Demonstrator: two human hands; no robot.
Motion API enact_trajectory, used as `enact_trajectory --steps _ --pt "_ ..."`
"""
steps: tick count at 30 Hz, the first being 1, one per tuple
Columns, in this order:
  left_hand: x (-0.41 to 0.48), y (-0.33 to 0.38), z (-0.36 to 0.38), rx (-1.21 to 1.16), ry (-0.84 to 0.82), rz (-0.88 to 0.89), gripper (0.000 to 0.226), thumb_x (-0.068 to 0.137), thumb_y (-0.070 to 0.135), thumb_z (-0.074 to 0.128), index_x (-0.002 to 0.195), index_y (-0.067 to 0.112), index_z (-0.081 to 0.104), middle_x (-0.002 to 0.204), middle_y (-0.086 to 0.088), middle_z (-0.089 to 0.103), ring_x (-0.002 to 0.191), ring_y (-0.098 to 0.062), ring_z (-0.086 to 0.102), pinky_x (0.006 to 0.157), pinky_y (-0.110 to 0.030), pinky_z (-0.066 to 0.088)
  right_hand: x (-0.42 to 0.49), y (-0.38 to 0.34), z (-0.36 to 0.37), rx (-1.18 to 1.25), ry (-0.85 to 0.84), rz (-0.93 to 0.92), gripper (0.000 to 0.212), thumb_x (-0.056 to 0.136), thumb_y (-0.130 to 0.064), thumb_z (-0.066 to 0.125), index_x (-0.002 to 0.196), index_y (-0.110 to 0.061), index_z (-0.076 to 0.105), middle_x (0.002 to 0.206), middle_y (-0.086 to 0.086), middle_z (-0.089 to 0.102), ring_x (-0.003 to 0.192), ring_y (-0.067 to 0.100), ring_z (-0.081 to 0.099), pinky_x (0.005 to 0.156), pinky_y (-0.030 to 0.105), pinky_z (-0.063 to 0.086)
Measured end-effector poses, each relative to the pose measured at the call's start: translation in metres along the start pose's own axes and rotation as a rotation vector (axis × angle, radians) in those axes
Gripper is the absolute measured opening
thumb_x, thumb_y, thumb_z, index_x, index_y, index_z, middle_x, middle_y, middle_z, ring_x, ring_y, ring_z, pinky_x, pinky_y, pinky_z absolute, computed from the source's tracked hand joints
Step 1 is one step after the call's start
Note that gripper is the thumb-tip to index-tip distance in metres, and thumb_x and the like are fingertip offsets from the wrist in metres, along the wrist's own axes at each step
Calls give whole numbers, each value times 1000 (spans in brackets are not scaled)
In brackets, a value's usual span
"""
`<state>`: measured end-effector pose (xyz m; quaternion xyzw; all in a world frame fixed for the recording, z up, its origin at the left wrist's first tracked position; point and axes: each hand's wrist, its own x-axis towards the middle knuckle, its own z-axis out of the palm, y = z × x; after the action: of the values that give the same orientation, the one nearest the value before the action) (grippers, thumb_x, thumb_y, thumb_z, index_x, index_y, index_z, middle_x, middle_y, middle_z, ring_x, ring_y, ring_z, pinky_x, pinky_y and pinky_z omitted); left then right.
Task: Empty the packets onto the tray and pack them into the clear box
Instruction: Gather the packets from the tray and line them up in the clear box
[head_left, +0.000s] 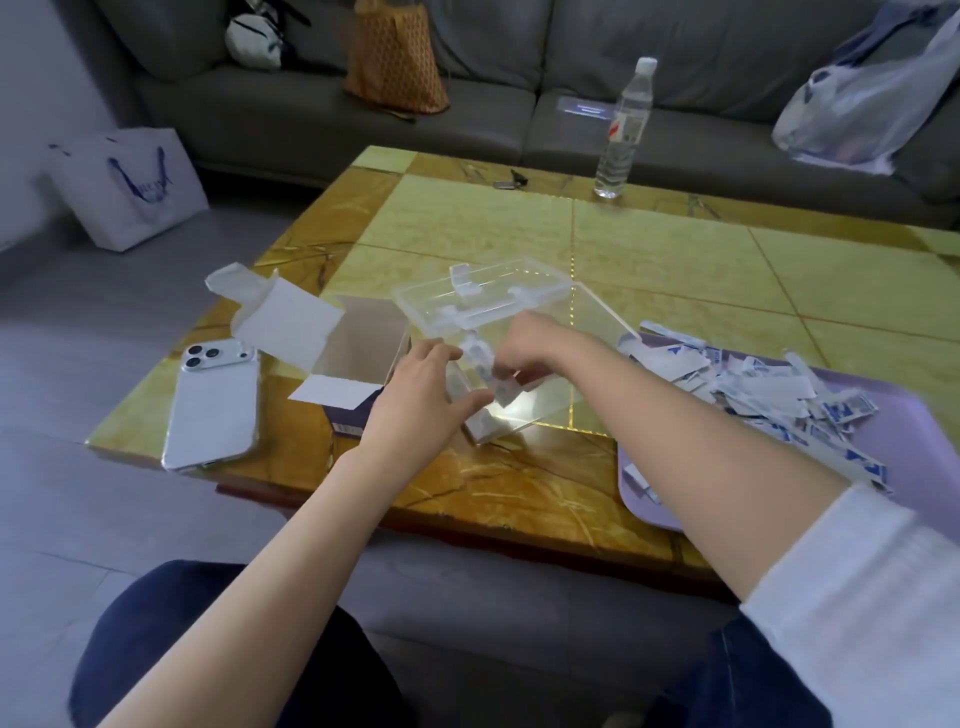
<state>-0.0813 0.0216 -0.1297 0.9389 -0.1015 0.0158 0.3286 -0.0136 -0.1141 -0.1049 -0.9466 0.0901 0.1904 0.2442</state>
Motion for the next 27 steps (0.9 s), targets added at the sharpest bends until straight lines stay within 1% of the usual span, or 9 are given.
enact_trajectory --steps 3,6,9,13,16,19,22,24,27 --pt "-1 -1 1 -18 2 8 59 86 39 62 135 13 43 144 -2 36 133 -16 34 103 -28 31 4 -10 7 -18 -160 29 18 86 -2 61 69 -3 54 61 8 60 68 22 64 70 30 54" --pt "0 -2 1 -19 5 17 58 87 38 61 136 13 43 144 -1 35 132 -16 34 101 -25 30 8 -16 14 -81 -258 43 19 90 -6 57 71 -3 54 47 6 60 55 17 61 68 28 53" --pt "0 -2 2 -11 7 22 56 87 37 60 135 12 43 144 -1 35 131 -16 35 101 -25 30 6 -18 14 -195 -267 29 22 92 -10 55 70 -6 53 40 2 57 39 11 57 60 24 48" --pt "2 -1 2 -9 4 25 57 88 35 60 137 12 42 146 -1 33 132 -16 35 102 -27 31 8 -19 17 -185 -233 16 21 89 -6 56 69 -6 50 59 5 57 57 17 54 66 26 48" --pt "4 0 3 -15 10 24 57 88 33 60 137 12 41 146 -1 34 131 -16 36 100 -24 30 11 -18 18 -156 -245 9 24 89 1 47 66 -6 51 38 2 55 55 16 54 59 24 46" --pt "5 1 3 -15 10 21 58 88 35 61 137 12 41 145 0 34 130 -16 37 100 -24 30 14 -16 18 -128 -216 -18 26 92 -1 41 68 -7 48 60 6 54 54 16 52 55 23 44" --pt "6 1 3 -5 9 22 58 88 36 60 138 12 41 145 0 34 129 -15 37 99 -23 31 15 -13 19 -124 -207 -38 29 93 -1 37 66 -9 45 61 6 50 51 15 50 49 22 41" --pt "6 2 3 3 5 21 59 88 37 60 138 12 41 144 0 34 130 -15 37 99 -23 30 15 -12 17 -106 -234 -70 29 92 0 35 66 -8 46 65 8 54 60 20 56 60 26 47" --pt "7 3 1 20 -14 14 60 87 38 60 138 12 41 145 -1 34 131 -16 36 101 -26 31 13 -10 13 -79 -200 -127 22 92 1 34 86 -2 55 101 17 64 95 31 64 83 36 50"
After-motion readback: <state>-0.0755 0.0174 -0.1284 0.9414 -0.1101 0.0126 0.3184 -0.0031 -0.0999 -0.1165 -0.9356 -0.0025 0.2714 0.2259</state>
